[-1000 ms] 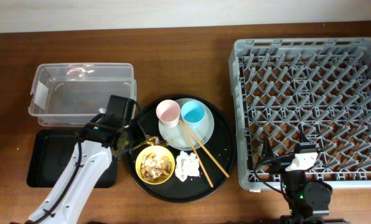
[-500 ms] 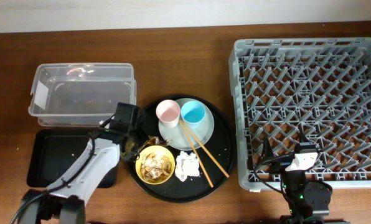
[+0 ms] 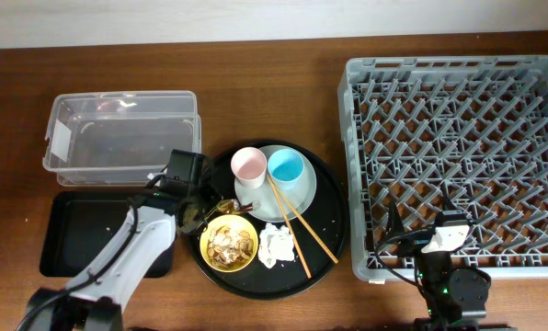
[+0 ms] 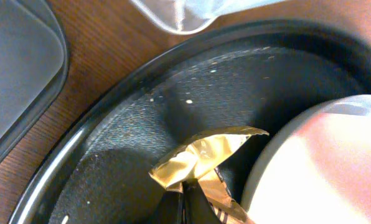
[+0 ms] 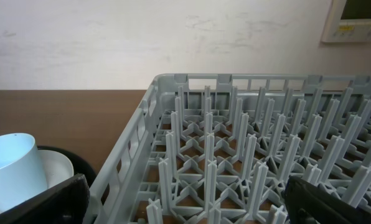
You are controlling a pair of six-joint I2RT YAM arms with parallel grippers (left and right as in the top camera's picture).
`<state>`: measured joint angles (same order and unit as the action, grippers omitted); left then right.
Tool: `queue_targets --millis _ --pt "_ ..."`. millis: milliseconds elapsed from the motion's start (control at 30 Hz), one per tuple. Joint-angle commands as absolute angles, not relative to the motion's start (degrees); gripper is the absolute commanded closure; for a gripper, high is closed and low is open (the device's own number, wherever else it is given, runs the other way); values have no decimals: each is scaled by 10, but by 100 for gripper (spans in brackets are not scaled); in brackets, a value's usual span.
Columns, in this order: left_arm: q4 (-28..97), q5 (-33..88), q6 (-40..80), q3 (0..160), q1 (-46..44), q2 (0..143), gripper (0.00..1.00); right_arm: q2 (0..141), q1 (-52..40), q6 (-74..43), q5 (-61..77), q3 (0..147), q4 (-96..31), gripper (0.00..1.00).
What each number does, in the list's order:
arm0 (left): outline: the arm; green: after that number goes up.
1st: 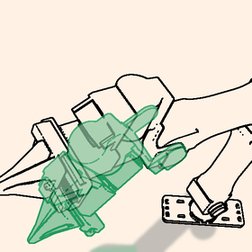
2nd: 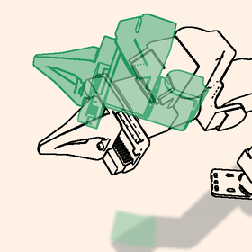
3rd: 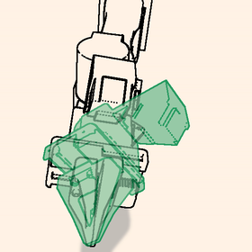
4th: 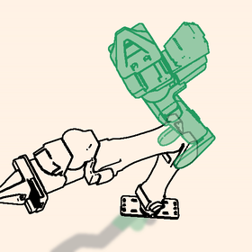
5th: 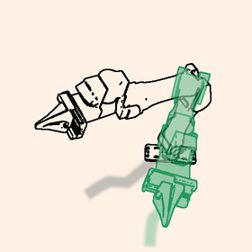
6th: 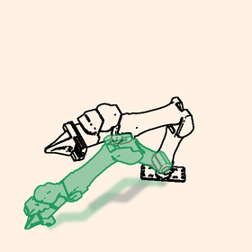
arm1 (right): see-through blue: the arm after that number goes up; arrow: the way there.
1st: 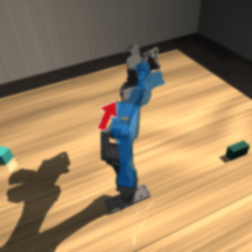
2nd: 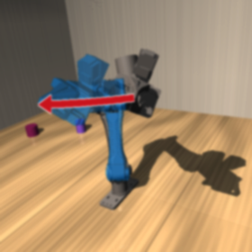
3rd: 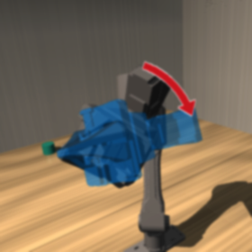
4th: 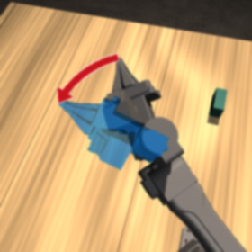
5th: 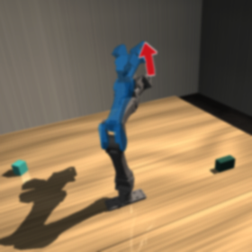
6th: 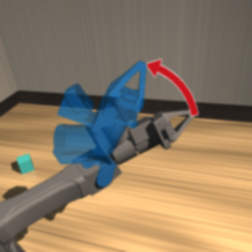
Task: Sort waste into correct bins and load items into the dishwasher rack
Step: 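Carry the gold wrapper with the left gripper into the clear bin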
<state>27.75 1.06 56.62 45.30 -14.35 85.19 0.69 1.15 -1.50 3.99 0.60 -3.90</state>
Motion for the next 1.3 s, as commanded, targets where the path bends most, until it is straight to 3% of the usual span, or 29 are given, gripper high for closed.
queue_targets --millis 0,167,300,500,667,867,933,967,1000,1133,1267 --pt "284 16 556 449 -145 800 99 3 15 -18 39 3 -42 2" --pt "283 31 496 493 -131 665 99 3 15 -18 39 3 -42 2" --pt "268 -41 478 499 -19 655 99 3 15 -18 39 3 -42 2" --pt "86 31 402 516 129 786 99 3 15 -18 39 3 -42 2" --pt "265 42 337 769 141 966 99 3 15 -18 39 3 -42 2" --pt "274 -28 337 780 141 1050 99 3 15 -18 39 3 -42 2" --pt "277 -36 337 780 141 1055 81 3 15 -18 39 3 -42 2" --pt "277 -54 337 780 141 1055 58 3 15 -18 39 3 -42 2" --pt "277 -56 322 780 141 1055 27 3 15 -18 39 3 -42 2" --pt "279 -54 320 781 140 1054 13 3 15 -18 39 3 -42 2" --pt "365 -30 317 798 135 956 9 3 15 -18 39 3 -42 2"
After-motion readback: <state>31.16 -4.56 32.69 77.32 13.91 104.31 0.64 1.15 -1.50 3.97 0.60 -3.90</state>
